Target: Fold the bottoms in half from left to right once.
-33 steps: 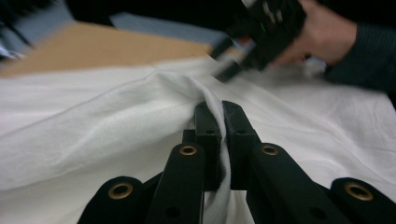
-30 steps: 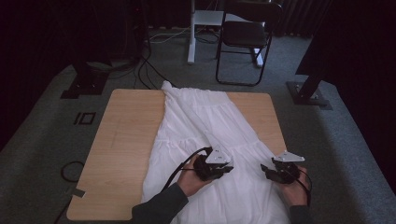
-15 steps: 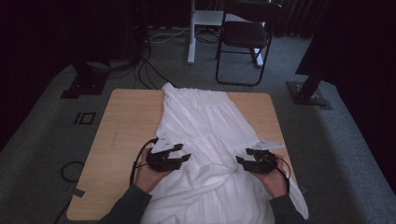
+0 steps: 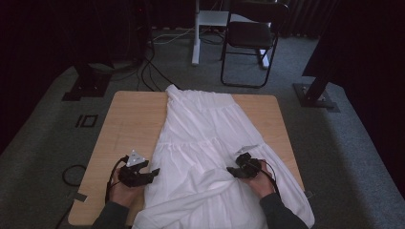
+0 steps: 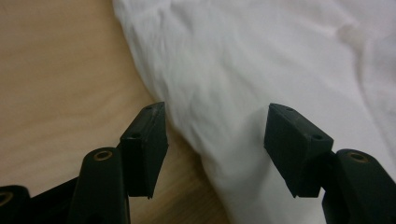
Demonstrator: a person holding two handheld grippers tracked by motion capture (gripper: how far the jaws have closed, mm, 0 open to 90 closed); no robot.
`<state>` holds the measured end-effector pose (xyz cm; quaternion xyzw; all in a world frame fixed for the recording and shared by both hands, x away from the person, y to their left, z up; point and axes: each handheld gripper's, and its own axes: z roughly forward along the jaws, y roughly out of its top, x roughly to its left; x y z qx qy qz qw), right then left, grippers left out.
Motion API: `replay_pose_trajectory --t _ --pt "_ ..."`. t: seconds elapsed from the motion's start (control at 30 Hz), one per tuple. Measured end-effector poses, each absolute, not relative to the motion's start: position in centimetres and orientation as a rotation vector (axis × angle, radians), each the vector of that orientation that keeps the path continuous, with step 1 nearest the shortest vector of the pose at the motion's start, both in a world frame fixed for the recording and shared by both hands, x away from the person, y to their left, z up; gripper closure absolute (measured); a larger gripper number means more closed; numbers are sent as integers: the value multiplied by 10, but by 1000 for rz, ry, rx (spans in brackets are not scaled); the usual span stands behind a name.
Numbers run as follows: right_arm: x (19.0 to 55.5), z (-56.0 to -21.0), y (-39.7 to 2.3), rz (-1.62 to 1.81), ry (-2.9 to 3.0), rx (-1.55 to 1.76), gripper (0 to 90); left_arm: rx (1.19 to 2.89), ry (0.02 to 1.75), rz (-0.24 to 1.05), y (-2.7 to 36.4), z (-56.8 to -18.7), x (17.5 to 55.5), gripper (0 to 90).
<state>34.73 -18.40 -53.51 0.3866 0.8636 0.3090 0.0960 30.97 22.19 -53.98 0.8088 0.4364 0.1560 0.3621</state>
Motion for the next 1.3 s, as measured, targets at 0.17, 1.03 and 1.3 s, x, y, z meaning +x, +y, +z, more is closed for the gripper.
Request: replay_pose_trajectory --t 0.17,1.03,1.3 --pt "336 -503 -191 995 2444 1077 882 2103 1123 344 210 -551 322 387" --pt "351 -546 -344 877 2188 1547 742 2356 835 403 83 -545 315 768" --pt "369 -550 -325 885 2236 1506 798 2349 969 487 108 -542 352 841"
